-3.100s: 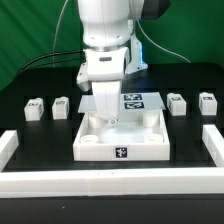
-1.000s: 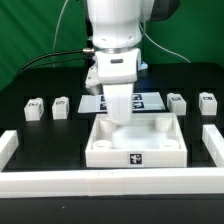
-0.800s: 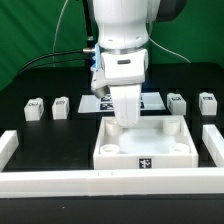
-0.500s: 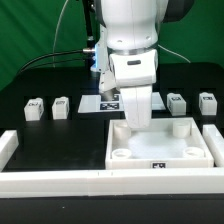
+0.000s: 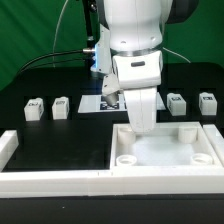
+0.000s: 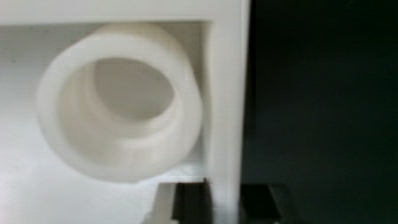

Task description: Assemble one leg

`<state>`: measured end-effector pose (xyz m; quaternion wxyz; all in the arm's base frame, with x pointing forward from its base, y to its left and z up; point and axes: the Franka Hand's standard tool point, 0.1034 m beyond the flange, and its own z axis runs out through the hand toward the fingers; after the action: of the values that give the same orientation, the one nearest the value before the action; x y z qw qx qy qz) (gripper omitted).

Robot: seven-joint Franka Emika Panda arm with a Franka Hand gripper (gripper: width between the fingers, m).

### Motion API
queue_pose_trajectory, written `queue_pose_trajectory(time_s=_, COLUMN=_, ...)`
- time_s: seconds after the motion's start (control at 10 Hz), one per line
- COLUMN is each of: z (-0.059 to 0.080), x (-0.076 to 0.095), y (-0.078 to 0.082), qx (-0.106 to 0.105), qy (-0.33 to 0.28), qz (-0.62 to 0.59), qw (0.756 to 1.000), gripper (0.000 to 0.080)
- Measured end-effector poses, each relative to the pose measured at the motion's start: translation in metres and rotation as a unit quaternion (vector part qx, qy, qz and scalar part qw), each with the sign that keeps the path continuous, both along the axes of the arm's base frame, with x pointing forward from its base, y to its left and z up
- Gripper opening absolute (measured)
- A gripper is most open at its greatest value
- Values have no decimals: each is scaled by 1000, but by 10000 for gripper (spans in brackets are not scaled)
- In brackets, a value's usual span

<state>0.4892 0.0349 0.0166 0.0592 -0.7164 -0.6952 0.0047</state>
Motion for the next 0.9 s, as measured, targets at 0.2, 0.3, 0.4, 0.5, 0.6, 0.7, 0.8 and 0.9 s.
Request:
queue_pose_trajectory(time_s=0.2, z=0, x=-2, y=0, qx=-1, qy=1, qz=-4, qw=1000, gripper=64)
queue_pose_trajectory(time_s=0.3, z=0, x=-3, y=1, qx=-1, qy=2, qz=-7, qw=1000, gripper=261)
queue_pose_trajectory(time_s=0.4, z=-1, x=-4, y=1, qx=-1, qy=3, qz=-9, qw=1000, gripper=397)
queue_pose_trajectory(time_s=0.5, z=-1, x=-5, y=1, qx=-1, qy=4, qz=-10, qw=1000, gripper=397)
queue_pose_trajectory(time_s=0.6, z=-1, x=-5, y=1, qx=-1, qy=4, qz=-10, qw=1000, gripper=589)
queue_pose_trajectory(time_s=0.7, z=-1, x=-5, y=2, qx=-1, qy=5, qz=-12, qw=1000, gripper=589)
queue_pose_trajectory(time_s=0.8, z=-1, x=-5, y=3, qx=-1, qy=5, qz=-13, qw=1000, gripper=632)
queue_pose_trajectory(time_s=0.9, z=-1, x=-5, y=3, qx=-1, qy=5, qz=-14, qw=1000, gripper=644)
